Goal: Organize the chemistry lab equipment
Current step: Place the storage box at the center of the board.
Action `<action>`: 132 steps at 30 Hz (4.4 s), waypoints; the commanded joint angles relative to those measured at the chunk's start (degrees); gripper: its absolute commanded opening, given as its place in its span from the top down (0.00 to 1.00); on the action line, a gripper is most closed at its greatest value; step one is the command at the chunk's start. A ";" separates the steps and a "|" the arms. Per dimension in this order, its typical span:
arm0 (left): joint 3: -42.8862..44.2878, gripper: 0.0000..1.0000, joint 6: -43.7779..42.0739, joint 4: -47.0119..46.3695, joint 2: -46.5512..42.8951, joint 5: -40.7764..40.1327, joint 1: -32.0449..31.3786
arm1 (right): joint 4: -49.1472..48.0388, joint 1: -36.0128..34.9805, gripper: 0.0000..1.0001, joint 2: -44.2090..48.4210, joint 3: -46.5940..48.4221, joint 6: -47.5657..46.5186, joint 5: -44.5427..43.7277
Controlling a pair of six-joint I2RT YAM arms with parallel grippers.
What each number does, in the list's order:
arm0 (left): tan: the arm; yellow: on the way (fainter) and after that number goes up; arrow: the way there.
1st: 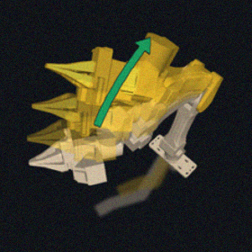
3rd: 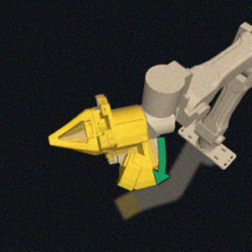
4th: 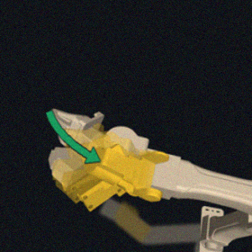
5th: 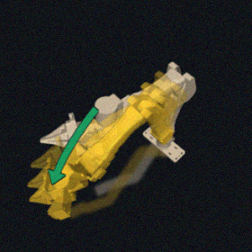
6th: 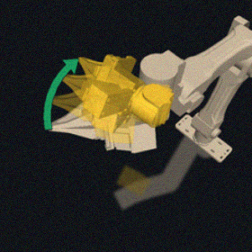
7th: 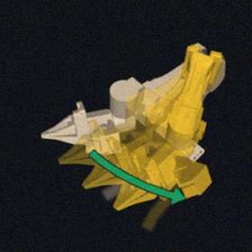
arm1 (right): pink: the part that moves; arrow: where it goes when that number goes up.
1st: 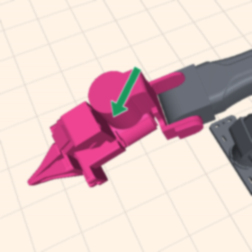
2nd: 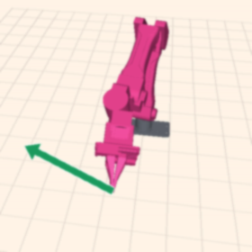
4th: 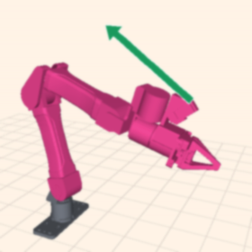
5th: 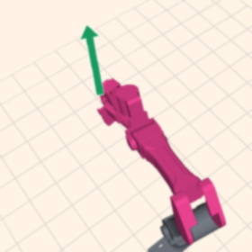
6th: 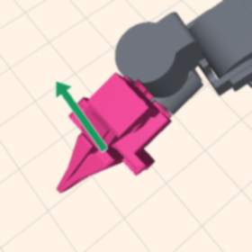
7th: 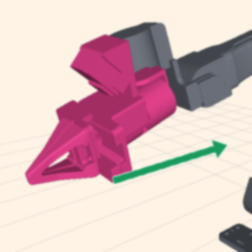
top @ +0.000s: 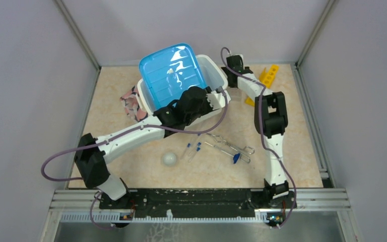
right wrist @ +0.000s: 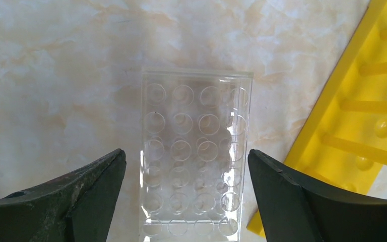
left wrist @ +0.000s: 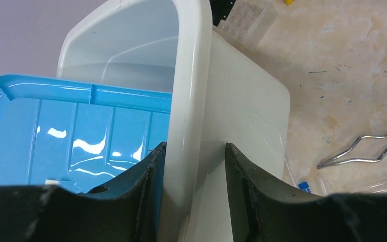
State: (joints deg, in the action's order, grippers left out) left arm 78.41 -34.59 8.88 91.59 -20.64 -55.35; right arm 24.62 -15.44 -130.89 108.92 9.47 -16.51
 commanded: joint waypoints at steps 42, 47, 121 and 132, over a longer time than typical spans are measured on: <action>-5.33 1.00 2.22 -3.19 -0.47 5.65 4.11 | -3.55 1.81 0.56 1.02 -2.01 1.89 0.02; -6.17 1.00 2.84 -3.65 0.05 4.79 4.11 | -3.98 2.02 0.57 2.50 -1.88 1.81 -0.10; -8.72 0.58 11.12 -7.78 -0.42 24.91 10.18 | 1.75 0.24 0.61 47.63 -32.29 2.86 -9.54; -6.55 0.51 12.94 -6.39 -1.61 25.96 8.59 | 4.63 -3.35 0.61 50.17 -38.84 2.13 -7.30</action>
State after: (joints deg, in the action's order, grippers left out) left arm 70.26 -23.03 1.74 92.47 3.18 -45.60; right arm 29.12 -16.12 -83.59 70.46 12.47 -23.90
